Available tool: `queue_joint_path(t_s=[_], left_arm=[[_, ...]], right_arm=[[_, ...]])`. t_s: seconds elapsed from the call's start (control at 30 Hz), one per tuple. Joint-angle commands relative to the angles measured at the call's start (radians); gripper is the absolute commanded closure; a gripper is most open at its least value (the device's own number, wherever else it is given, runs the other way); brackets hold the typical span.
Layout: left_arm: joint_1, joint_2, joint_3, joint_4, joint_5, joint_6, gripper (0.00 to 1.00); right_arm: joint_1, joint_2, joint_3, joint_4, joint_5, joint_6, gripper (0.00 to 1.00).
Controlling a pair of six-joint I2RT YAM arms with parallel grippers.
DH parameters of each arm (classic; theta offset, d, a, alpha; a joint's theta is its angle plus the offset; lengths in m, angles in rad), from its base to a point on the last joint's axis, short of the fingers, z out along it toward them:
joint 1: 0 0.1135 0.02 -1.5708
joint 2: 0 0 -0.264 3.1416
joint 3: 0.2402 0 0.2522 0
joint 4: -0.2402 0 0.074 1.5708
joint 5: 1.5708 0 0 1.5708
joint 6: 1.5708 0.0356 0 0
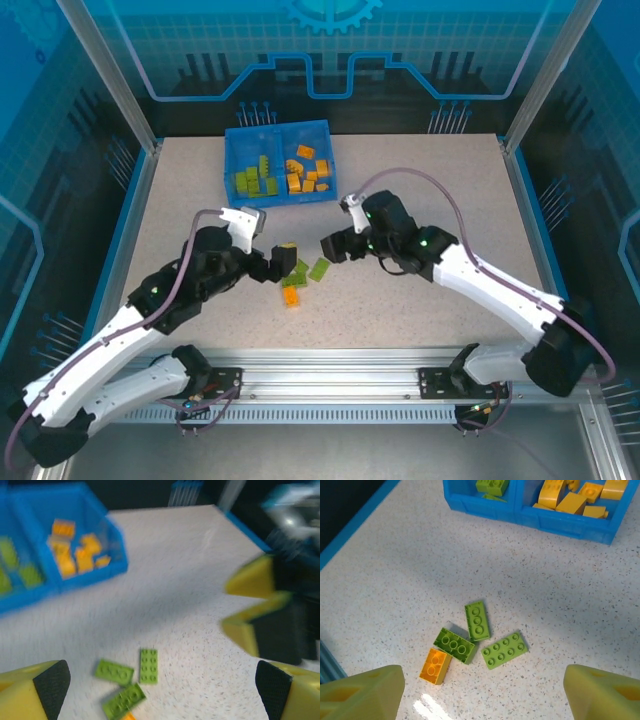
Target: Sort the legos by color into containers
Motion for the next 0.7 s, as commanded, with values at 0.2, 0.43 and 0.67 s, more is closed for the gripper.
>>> queue_joint_path(t_s=[0.2, 0.43, 0.67], left_arm=[[-0.143, 0.203, -0.149, -0.151, -0.191, -0.803, 0.09], [-0.226, 0.441, -0.121, -0.163, -0.178, -0.966, 0.13], [-0.23, 0.569, -0.103, -0.142, -0.207, -0.971, 0.21]], right_arm=[[0.019, -0.151, -0.186, 0.095, 0.105, 0.128, 0.07], [0.027, -0.154, -0.191, 0.072, 0.13, 0.133, 0.03], [0.03, -0.16, -0.189, 0.059, 0.13, 0.13, 0.0]])
